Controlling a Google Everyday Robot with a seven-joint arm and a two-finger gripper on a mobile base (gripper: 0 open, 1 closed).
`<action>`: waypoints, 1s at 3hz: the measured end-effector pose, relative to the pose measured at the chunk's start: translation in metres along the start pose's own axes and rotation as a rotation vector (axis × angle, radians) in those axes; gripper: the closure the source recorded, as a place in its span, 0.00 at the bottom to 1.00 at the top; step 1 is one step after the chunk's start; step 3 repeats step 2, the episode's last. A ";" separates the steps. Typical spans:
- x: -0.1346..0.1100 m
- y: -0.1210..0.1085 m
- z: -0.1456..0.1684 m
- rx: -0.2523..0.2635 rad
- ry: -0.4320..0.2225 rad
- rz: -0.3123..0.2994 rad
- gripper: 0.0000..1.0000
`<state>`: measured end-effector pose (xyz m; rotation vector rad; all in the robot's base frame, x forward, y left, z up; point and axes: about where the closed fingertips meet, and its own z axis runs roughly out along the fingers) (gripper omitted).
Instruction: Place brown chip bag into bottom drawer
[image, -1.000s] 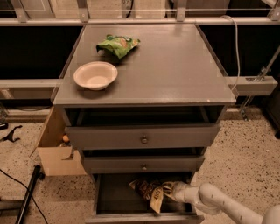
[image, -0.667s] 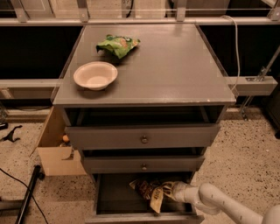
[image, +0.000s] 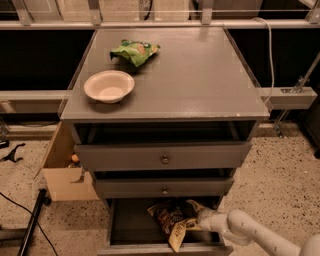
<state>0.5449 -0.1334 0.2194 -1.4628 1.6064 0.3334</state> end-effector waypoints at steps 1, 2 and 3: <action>0.000 0.000 0.000 0.000 0.000 0.000 0.00; 0.000 0.000 0.000 0.000 0.000 0.000 0.00; 0.000 0.000 0.000 0.000 0.000 0.000 0.00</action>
Offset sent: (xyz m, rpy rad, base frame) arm 0.0000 0.0000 0.0000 0.0000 0.0000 0.0000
